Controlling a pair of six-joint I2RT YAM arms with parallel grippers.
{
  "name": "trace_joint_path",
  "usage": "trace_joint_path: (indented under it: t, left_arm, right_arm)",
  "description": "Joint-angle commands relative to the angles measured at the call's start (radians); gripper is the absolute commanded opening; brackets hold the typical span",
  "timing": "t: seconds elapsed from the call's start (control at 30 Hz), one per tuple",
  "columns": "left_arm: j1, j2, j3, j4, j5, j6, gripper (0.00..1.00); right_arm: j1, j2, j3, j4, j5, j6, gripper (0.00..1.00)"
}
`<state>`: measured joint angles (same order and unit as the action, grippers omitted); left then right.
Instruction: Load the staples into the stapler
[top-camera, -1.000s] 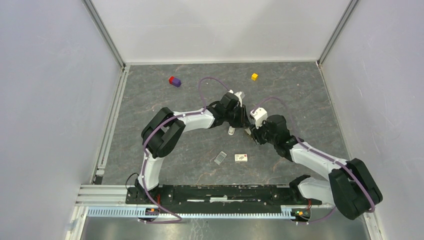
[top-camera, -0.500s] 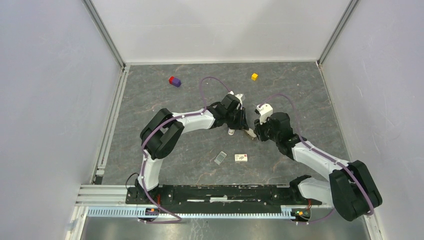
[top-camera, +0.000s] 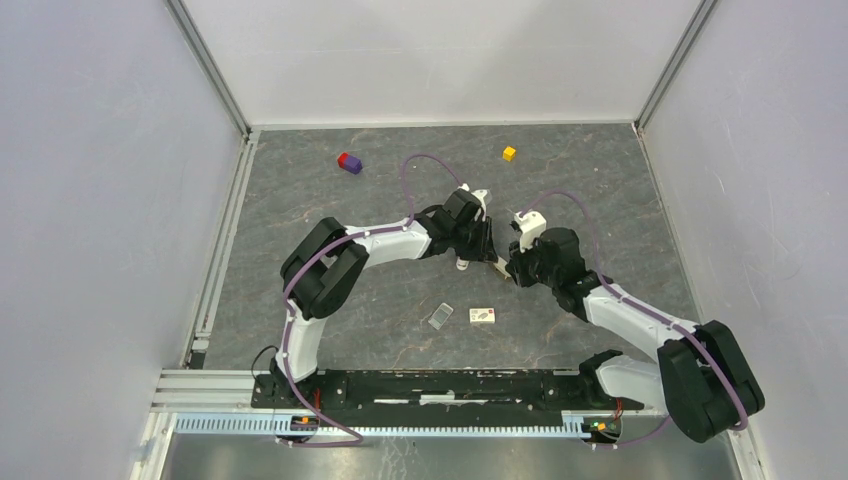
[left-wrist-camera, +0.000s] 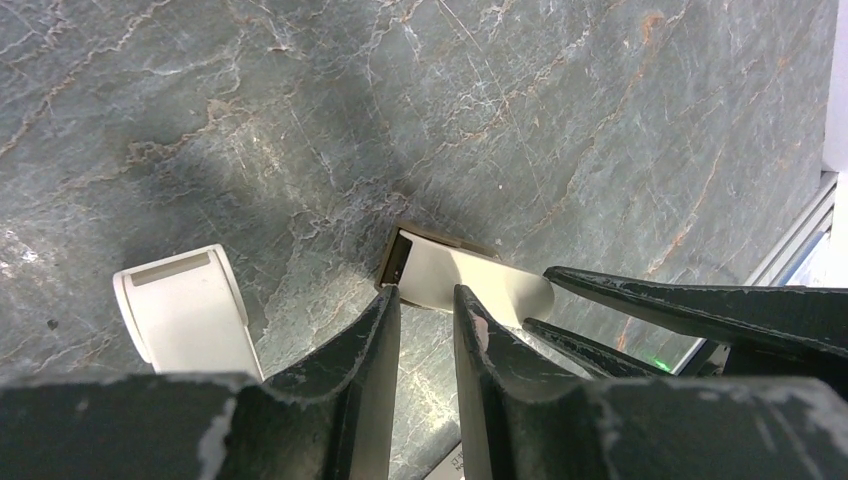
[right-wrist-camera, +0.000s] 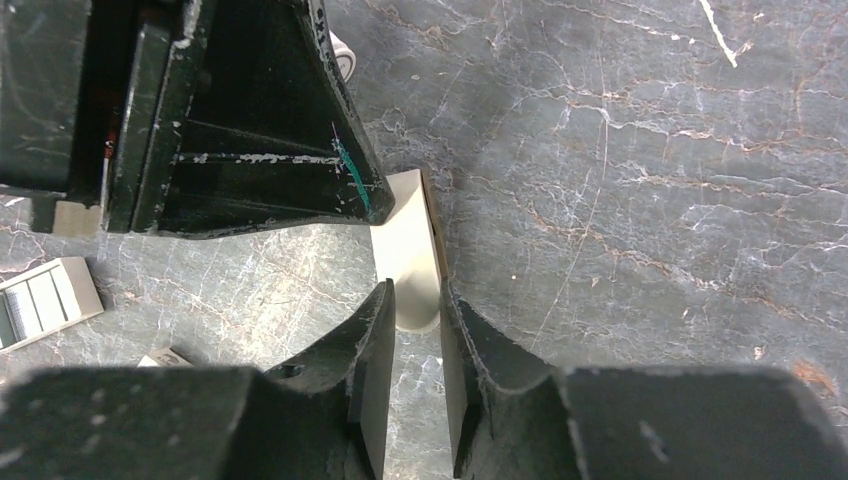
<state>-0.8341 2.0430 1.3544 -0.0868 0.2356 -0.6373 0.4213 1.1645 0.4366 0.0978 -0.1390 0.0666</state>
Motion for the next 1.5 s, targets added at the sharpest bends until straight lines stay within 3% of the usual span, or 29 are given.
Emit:
trace_joint_path:
  t: [0.0, 0.47, 0.67, 0.9, 1.03, 1.13, 1.2, 1.23, 1.3, 1.33, 1.37, 1.47]
  left_arm:
    - [-0.012, -0.024, 0.028, -0.013, -0.014, 0.045, 0.33]
    - [-0.015, 0.015, 0.044, -0.015, -0.004, 0.055, 0.31]
    - [-0.019, -0.013, 0.073, -0.033, -0.013, 0.058, 0.31]
    - [0.001, -0.138, 0.241, -0.206, -0.089, 0.132, 0.42]
    - [0.014, -0.236, 0.312, -0.325, -0.156, 0.187, 0.42]
    - [0.028, -0.350, 0.295, -0.396, -0.196, 0.221, 0.43]
    - [0.030, -0.455, 0.251, -0.427, -0.232, 0.247, 0.47]
    - [0.029, -0.521, 0.224, -0.439, -0.267, 0.260, 0.50]
    - [0.030, -0.649, 0.148, -0.466, -0.301, 0.289, 0.61]
    - [0.030, -0.709, 0.117, -0.485, -0.312, 0.312, 0.85]
    - [0.029, -0.782, 0.078, -0.510, -0.330, 0.329, 0.99]
    - [0.029, -0.978, -0.033, -0.571, -0.390, 0.338, 1.00]
  right_arm:
    - [-0.002, 0.026, -0.020, 0.003, 0.022, 0.017, 0.27]
    - [-0.003, 0.034, -0.177, 0.060, 0.063, 0.125, 0.22]
    - [-0.002, 0.022, -0.085, 0.009, 0.068, 0.094, 0.25]
    - [-0.003, -0.054, 0.183, -0.178, 0.079, 0.027, 0.37]
    - [-0.003, -0.100, 0.275, -0.261, 0.046, -0.024, 0.45]
    - [-0.003, -0.149, 0.309, -0.328, 0.041, -0.058, 0.60]
    - [-0.003, -0.216, 0.333, -0.375, 0.081, -0.078, 0.74]
    - [-0.003, -0.246, 0.343, -0.393, 0.097, -0.091, 0.96]
    - [-0.003, -0.312, 0.371, -0.435, 0.111, -0.110, 0.98]
    - [-0.003, -0.346, 0.384, -0.457, 0.107, -0.121, 0.98]
    - [-0.003, -0.381, 0.386, -0.472, 0.109, -0.125, 0.98]
    - [-0.003, -0.501, 0.347, -0.477, 0.177, -0.074, 0.98]
